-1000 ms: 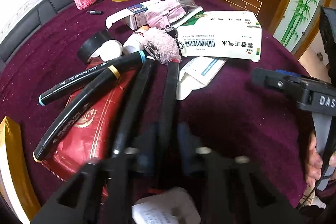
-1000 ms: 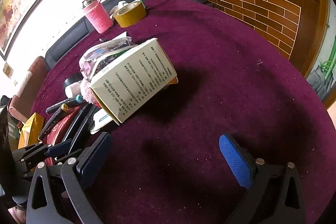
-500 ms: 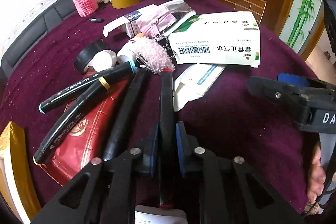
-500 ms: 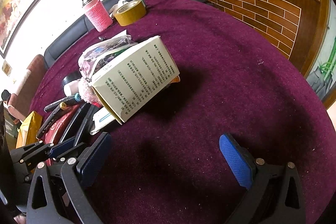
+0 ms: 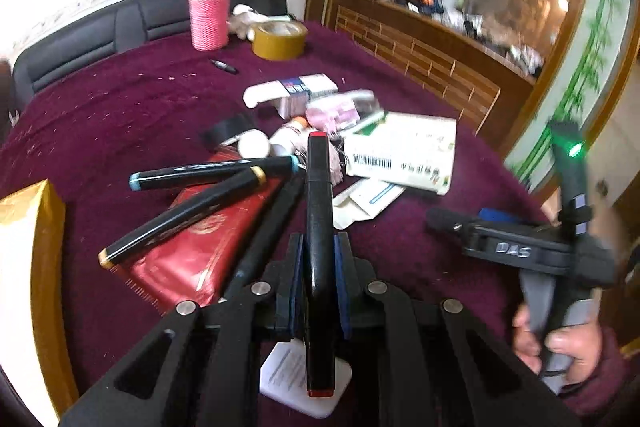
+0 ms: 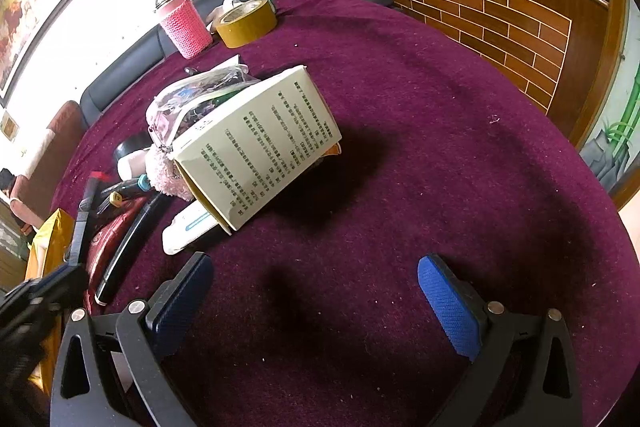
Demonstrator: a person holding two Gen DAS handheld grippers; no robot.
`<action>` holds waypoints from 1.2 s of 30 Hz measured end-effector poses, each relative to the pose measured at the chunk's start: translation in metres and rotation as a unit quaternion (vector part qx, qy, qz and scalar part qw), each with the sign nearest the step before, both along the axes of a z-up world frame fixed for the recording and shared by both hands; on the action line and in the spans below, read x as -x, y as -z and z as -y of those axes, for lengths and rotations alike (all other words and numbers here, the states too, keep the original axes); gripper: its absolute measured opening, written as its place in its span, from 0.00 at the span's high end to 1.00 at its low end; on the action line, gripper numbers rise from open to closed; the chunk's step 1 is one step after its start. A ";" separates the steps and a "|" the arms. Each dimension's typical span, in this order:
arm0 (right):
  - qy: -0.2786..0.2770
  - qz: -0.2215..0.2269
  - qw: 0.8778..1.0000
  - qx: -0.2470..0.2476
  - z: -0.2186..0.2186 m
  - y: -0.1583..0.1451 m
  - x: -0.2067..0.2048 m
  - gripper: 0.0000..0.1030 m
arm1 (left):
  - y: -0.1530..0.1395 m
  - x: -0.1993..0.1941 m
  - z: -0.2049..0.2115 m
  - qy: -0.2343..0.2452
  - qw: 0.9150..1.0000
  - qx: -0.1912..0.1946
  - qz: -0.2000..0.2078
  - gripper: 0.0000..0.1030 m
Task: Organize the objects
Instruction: 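Grasp the white charger with the right gripper while the left gripper lifts the marker, then carry both items to the gold box and release the charger from the right gripper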
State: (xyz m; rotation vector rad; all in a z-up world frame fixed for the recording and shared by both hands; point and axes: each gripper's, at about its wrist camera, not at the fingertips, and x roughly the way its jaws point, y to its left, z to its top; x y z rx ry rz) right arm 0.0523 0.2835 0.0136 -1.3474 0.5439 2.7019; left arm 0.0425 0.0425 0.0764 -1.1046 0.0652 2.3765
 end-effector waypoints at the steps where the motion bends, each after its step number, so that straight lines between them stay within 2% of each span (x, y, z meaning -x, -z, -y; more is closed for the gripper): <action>1: 0.000 0.000 1.000 -0.001 0.000 0.000 0.000 0.00 | -0.004 -0.001 0.006 -0.005 1.000 -0.010 -0.001 0.86; 3: -0.005 -0.003 1.000 0.001 0.001 -0.001 0.000 0.00 | -0.013 -0.008 0.022 -0.019 0.999 -0.027 -0.008 0.86; 6: -0.014 -0.031 0.999 -0.014 0.008 -0.012 -0.014 0.00 | -0.024 -0.019 0.046 -0.037 0.998 -0.046 -0.015 0.86; 9: -0.072 -0.058 0.996 0.002 0.034 -0.026 -0.029 0.00 | -0.027 -0.029 0.069 -0.059 0.997 -0.052 -0.019 0.86; 13: -0.188 -0.051 0.981 0.001 0.089 -0.032 -0.028 0.00 | -0.024 -0.042 0.094 -0.085 0.994 -0.061 -0.017 0.86; 15: -0.241 -0.039 0.970 -0.004 0.120 -0.031 -0.027 0.00 | -0.022 -0.044 0.101 -0.093 0.994 -0.061 -0.015 0.86; 19: -0.287 -0.030 0.956 -0.045 0.160 -0.025 -0.034 0.00 | -0.015 -0.049 0.115 -0.104 0.992 -0.068 -0.007 0.86; 22: -0.296 -0.030 0.951 -0.090 0.183 -0.021 -0.039 0.01 | -0.012 -0.052 0.121 -0.109 0.992 -0.068 -0.007 0.86; 23: -0.299 -0.029 0.948 -0.104 0.189 -0.019 -0.041 0.07 | -0.010 -0.053 0.122 -0.109 0.992 -0.068 -0.007 0.86; 25: -0.303 -0.023 0.945 -0.119 0.196 -0.016 -0.040 0.25 | -0.009 -0.054 0.125 -0.112 0.991 -0.071 -0.006 0.86; 27: -0.306 -0.014 0.943 -0.130 0.201 -0.011 -0.038 0.50 | -0.008 -0.055 0.126 -0.113 0.991 -0.071 -0.006 0.86; 29: -0.308 -0.004 0.943 -0.125 0.204 -0.007 -0.037 0.58 | -0.008 -0.059 0.128 -0.115 0.991 -0.070 -0.009 0.86; 36: -0.302 -0.011 0.950 -0.078 0.196 -0.020 -0.043 0.58 | -0.013 -0.066 0.142 -0.128 0.988 -0.080 -0.014 0.86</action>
